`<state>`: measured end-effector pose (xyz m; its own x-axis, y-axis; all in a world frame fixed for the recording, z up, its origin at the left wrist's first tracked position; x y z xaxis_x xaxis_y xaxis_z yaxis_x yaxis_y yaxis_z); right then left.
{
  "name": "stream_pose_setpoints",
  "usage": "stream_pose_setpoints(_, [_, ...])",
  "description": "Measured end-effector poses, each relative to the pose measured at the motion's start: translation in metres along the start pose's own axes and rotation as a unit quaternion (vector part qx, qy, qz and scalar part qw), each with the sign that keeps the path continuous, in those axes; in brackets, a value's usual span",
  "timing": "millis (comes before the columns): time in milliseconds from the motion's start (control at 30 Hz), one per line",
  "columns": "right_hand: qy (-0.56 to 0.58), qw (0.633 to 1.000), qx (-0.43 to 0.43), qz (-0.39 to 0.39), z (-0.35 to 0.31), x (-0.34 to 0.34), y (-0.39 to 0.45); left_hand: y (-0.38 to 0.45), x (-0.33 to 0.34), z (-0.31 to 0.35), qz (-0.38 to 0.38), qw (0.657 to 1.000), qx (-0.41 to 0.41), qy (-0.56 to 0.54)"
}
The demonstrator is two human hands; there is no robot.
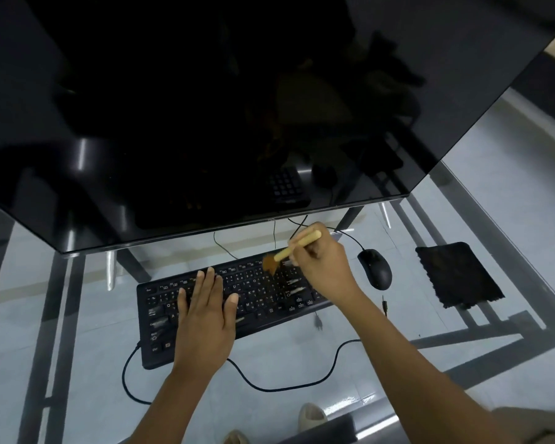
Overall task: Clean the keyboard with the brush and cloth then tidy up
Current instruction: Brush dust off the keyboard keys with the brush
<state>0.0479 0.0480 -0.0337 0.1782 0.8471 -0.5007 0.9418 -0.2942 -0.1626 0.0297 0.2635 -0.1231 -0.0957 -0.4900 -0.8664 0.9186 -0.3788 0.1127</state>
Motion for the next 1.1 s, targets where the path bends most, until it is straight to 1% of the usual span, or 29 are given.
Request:
stream_pose_setpoints(33, [0.005, 0.999, 0.020, -0.046, 0.001, 0.006, -0.001, 0.000, 0.000, 0.001, 0.001, 1.000, -0.003, -0.003])
stream_pose_setpoints(67, [-0.014, 0.996, 0.034, -0.077, 0.004, 0.011, -0.002, 0.001, 0.000, 0.003, 0.002, 1.000, -0.004, -0.005])
stream_pose_setpoints(100, [-0.032, 0.997, 0.028, -0.068, 0.006, 0.013, -0.002, 0.001, 0.000, 0.003, 0.002, 1.000, -0.006, -0.005])
stream_pose_setpoints(167, [-0.043, 0.998, -0.001, 0.048, 0.006, 0.002, 0.000, 0.002, 0.000, 0.007, 0.000, 1.000, -0.002, -0.004])
stream_pose_setpoints(200, [-0.018, 0.996, 0.001, 0.084, 0.006, -0.005, 0.001, 0.003, 0.001, 0.009, 0.000, 1.000, -0.002, -0.005])
stream_pose_setpoints(233, [0.022, 0.997, 0.018, 0.077, 0.008, -0.008, 0.004, 0.005, 0.001, 0.011, -0.001, 1.000, -0.001, -0.005])
stream_pose_setpoints(300, [0.062, 0.995, 0.071, -0.036, 0.013, -0.001, 0.004, 0.007, 0.004, 0.014, -0.008, 1.000, 0.005, -0.004])
stream_pose_setpoints(333, [0.027, 0.995, 0.076, -0.061, 0.017, 0.001, 0.002, 0.007, 0.006, 0.016, -0.013, 1.000, 0.010, -0.003])
stream_pose_setpoints(367, [0.002, 0.997, 0.067, -0.035, 0.021, -0.002, 0.002, 0.008, 0.007, 0.019, -0.018, 1.000, 0.015, -0.002])
stream_pose_setpoints(400, [-0.008, 0.998, 0.058, 0.026, 0.024, -0.011, 0.002, 0.009, 0.009, 0.022, -0.022, 1.000, 0.020, -0.002])
stream_pose_setpoints(433, [0.013, 0.993, 0.055, 0.103, 0.026, -0.025, 0.000, 0.010, 0.011, 0.026, -0.025, 0.999, 0.025, -0.002])
stream_pose_setpoints(467, [0.061, 0.982, 0.055, 0.172, 0.028, -0.040, -0.002, 0.012, 0.012, 0.029, -0.026, 0.999, 0.031, -0.003])
stream_pose_setpoints(500, [0.100, 0.970, 0.059, 0.213, 0.032, -0.055, -0.003, 0.014, 0.013, 0.032, -0.026, 0.999, 0.036, -0.005])
stream_pose_setpoints(533, [0.111, 0.966, 0.074, 0.223, 0.037, -0.065, -0.004, 0.015, 0.014, 0.034, -0.026, 0.999, 0.040, -0.006])
stream_pose_setpoints(567, [0.092, 0.972, 0.088, 0.200, 0.041, -0.069, -0.003, 0.017, 0.014, 0.035, -0.028, 0.999, 0.042, -0.005])
stream_pose_setpoints(600, [0.046, 0.982, 0.101, 0.155, 0.046, -0.070, -0.002, 0.018, 0.016, 0.036, -0.031, 0.998, 0.045, -0.003])
stream_pose_setpoints(633, [-0.024, 0.988, 0.098, 0.119, 0.052, -0.069, -0.002, 0.020, 0.017, 0.037, -0.034, 0.998, 0.048, -0.001])
stream_pose_setpoints(667, [-0.090, 0.987, 0.083, 0.108, 0.055, -0.068, -0.004, 0.021, 0.018, 0.038, -0.037, 0.998, 0.049, -0.001])
stream_pose_setpoints(700, [-0.132, 0.981, 0.064, 0.129, 0.057, -0.071, -0.004, 0.022, 0.019, 0.039, -0.040, 0.998, 0.049, -0.001])
stream_pose_setpoints(767, [-0.111, 0.976, 0.040, 0.185, 0.057, -0.081, -0.005, 0.023, 0.021, 0.041, -0.048, 0.998, 0.049, 0.004])
stream_pose_setpoints(800, [-0.089, 0.978, 0.045, 0.185, 0.057, -0.083, -0.004, 0.023, 0.022, 0.042, -0.051, 0.998, 0.048, 0.007])
stream_pose_setpoints(833, [-0.074, 0.983, 0.063, 0.155, 0.057, -0.081, -0.003, 0.022, 0.023, 0.042, -0.052, 0.997, 0.048, 0.008])
stream_pose_setpoints(867, [-0.083, 0.987, 0.080, 0.113, 0.059, -0.077, -0.003, 0.021, 0.023, 0.041, -0.053, 0.997, 0.048, 0.009])
stream_pose_setpoints(900, [-0.114, 0.986, 0.079, 0.097, 0.060, -0.074, -0.003, 0.020, 0.024, 0.041, -0.055, 0.997, 0.047, 0.012])
stream_pose_setpoints(933, [-0.137, 0.982, 0.068, 0.110, 0.060, -0.074, -0.004, 0.019, 0.025, 0.041, -0.057, 0.997, 0.047, 0.015])
stream_pose_setpoints(1000, [-0.128, 0.976, 0.050, 0.168, 0.059, -0.082, -0.005, 0.018, 0.026, 0.042, -0.057, 0.997, 0.047, 0.015])
stream_pose_setpoints(1033, [-0.110, 0.977, 0.059, 0.171, 0.059, -0.084, -0.004, 0.019, 0.026, 0.043, -0.056, 0.997, 0.047, 0.014])
stream_pose_setpoints(1067, [-0.095, 0.981, 0.075, 0.152, 0.060, -0.084, -0.002, 0.019, 0.026, 0.043, -0.055, 0.997, 0.047, 0.014])
stream_pose_setpoints(1100, [-0.105, 0.983, 0.089, 0.121, 0.061, -0.080, -0.001, 0.019, 0.026, 0.042, -0.054, 0.997, 0.048, 0.015])
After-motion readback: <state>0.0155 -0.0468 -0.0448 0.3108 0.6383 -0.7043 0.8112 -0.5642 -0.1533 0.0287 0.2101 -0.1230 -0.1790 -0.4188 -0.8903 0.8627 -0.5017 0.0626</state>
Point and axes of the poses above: each hand's wrist, its own y-axis towards the middle knuckle, its own x-axis out of the palm, z = x × y, the point moved 4 cm from there along y, towards the middle knuckle, and after that the axes turned 10 degrees about x, right-handed, at the moved point
